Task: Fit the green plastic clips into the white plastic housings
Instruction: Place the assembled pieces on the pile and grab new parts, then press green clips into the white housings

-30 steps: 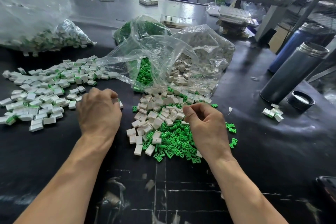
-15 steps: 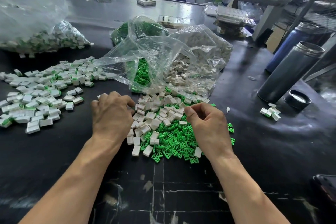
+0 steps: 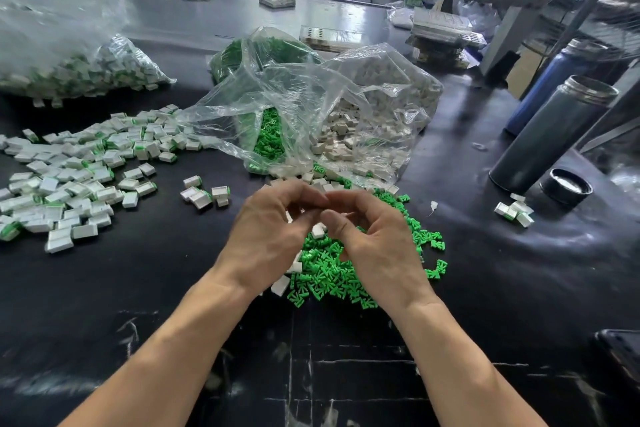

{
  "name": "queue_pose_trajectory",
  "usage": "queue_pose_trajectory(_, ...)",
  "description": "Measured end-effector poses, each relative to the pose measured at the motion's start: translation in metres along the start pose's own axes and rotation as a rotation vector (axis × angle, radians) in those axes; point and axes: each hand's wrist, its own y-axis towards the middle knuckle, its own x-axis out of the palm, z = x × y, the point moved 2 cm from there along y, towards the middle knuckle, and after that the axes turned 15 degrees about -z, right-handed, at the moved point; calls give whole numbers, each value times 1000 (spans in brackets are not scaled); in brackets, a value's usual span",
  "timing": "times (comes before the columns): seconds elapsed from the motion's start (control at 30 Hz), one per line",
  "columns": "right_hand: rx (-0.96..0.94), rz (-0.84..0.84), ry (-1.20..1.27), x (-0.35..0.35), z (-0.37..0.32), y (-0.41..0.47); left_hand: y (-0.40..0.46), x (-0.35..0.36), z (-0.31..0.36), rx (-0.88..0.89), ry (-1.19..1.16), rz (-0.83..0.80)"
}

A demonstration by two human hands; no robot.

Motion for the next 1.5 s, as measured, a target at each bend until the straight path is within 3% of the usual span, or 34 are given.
queue_pose_trajectory(0.2,1,75,141,-3,2,3,0,0,3,-30,-109,-73)
queue_pose_trajectory(0.33,42,146,170,-7,6,4,-3,-15,-8,-137,383,-104)
queue_pose_trajectory(0.5,48,164,140,-5,8,4,1,-15,-12,-155,574,-149)
queue_pose_trajectory(0.73,39,182,142,-8,4,1,-1,-13,-13,-136,543,-92)
queue_pose_trajectory(1.07,56,195,170,-7,4,1,2,-11,-14,-102,672,-171)
queue_pose_trajectory(1.3,49,169,223,-4,5,2,0,-9,-15,-43,425,-83)
queue_pose_trajectory(1.5,-11,168,322,-7,0,2,0,-7,-7,29,-99,-25)
